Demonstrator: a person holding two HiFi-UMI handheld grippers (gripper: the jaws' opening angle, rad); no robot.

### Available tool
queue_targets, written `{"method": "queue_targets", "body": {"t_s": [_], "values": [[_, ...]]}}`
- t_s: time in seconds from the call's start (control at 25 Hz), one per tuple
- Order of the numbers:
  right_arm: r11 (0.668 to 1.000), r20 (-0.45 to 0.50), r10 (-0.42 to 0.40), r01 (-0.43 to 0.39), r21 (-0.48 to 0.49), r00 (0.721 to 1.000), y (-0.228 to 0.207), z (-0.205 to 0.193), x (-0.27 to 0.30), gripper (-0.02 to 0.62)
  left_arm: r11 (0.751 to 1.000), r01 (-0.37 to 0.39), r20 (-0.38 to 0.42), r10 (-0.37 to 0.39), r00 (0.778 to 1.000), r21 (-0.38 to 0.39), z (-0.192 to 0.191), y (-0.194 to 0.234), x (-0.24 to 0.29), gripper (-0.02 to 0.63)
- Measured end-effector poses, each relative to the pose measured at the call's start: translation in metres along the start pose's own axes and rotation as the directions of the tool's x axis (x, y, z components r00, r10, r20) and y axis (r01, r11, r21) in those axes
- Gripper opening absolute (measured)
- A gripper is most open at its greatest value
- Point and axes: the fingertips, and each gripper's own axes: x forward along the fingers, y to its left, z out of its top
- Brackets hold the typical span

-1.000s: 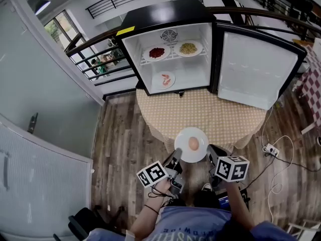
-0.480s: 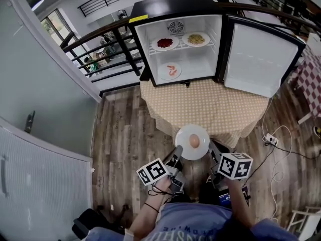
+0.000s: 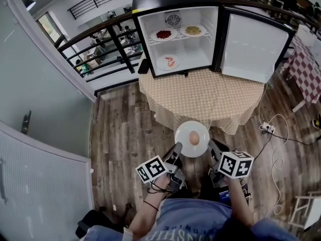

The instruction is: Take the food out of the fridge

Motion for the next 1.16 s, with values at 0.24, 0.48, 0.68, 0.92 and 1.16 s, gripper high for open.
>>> {"method": "queue_targets", "body": {"t_s": [0.24,0.48,0.68,0.92,1.16], "values": [[1.000,0.016,-0.011,0.011,0.000,1.000,0.015,-0.021,-0.016,0.014,1.000,0.026,-0.025,-0.026,0.999,0.015,-0.010,-0.003,-0.022,0.025],[1.000,0.046,-0.016,0.016,-0.005,0.999,0.023,-0.024,-0.024,0.014,0.999,0.042,-0.032,-0.041,0.999,0.030,-0.013,-0.006,-0.033,0.025],[1.000,0.032,-0.003,0.004,-0.014,0.999,0.030,-0.028,-0.023,0.014,0.998,0.046,-0.031,-0.045,0.999,0.031,-0.011,-0.007,-0.038,0.025],[1.000,0.035,-0.006,0.007,-0.019,0.999,0.032,-0.025,-0.020,0.014,0.998,0.051,-0.036,-0.050,0.998,0.030,-0.008,-0.006,-0.036,0.025],[1.000,0.031,-0.005,0.005,-0.018,0.999,0.028,-0.023,-0.014,0.014,0.998,0.059,-0.037,-0.058,0.998,0.033,-0.004,-0.005,-0.029,0.025]]}}
